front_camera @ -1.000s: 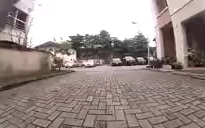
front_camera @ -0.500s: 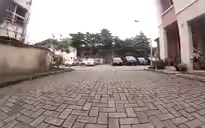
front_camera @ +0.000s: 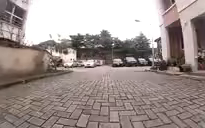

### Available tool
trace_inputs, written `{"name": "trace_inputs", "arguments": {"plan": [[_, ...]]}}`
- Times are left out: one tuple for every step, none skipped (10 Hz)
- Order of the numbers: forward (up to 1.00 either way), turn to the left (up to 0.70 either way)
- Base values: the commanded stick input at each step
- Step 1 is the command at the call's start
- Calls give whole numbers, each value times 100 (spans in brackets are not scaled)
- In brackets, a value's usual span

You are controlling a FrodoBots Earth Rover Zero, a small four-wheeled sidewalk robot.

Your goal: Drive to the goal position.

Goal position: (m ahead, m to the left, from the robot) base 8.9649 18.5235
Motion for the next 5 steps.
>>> {"name": "trace_inputs", "arguments": {"plan": [[70, 0], [70, 0], [70, 0], [70, 0], [70, 0]]}}
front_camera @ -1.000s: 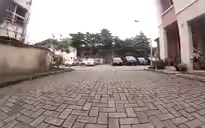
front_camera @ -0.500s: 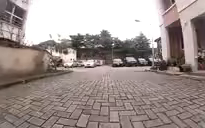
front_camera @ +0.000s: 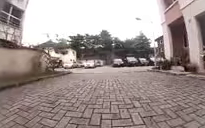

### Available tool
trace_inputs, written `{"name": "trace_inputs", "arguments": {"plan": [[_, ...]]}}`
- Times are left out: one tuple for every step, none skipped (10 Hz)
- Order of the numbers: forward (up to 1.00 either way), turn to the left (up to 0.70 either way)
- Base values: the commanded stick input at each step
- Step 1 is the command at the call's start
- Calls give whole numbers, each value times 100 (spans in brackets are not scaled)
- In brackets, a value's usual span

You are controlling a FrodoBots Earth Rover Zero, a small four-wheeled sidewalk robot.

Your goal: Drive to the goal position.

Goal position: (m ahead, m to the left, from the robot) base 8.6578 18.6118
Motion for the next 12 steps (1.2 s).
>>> {"name": "trace_inputs", "arguments": {"plan": [[70, 0], [70, 0], [70, 0], [70, 0], [70, 0], [70, 0], [70, 0], [70, 0], [70, 0], [70, 0], [70, 0], [70, 0]]}}
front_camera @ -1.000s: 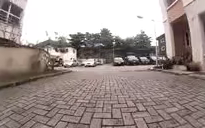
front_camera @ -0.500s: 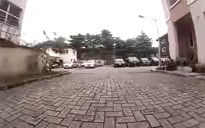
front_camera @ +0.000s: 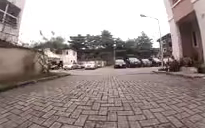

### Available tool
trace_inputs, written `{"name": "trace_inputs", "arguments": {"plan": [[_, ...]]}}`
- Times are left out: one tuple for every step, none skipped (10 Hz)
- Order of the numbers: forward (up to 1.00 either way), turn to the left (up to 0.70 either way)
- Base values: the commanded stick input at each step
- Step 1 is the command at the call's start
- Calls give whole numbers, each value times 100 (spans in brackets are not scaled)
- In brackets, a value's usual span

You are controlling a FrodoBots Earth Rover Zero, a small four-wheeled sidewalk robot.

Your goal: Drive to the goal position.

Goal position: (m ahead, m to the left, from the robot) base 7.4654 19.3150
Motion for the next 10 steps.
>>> {"name": "trace_inputs", "arguments": {"plan": [[70, 0], [70, 0], [70, 0], [70, 0], [70, 0], [70, 0], [70, 0], [70, 0], [70, 0], [70, 0]]}}
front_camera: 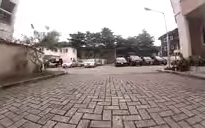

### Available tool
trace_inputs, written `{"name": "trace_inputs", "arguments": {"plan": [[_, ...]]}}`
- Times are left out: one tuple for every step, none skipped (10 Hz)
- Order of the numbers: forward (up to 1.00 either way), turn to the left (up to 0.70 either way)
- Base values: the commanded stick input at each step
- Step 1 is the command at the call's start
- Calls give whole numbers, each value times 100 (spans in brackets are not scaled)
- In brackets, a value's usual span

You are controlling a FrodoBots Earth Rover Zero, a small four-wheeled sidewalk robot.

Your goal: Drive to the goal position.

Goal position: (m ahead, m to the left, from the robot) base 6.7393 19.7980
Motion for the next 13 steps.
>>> {"name": "trace_inputs", "arguments": {"plan": [[70, 0], [70, 0], [70, 0], [70, 0], [70, 0], [70, 0], [70, 0], [70, 0], [70, 0], [70, 0], [70, 0], [70, 0], [70, 0]]}}
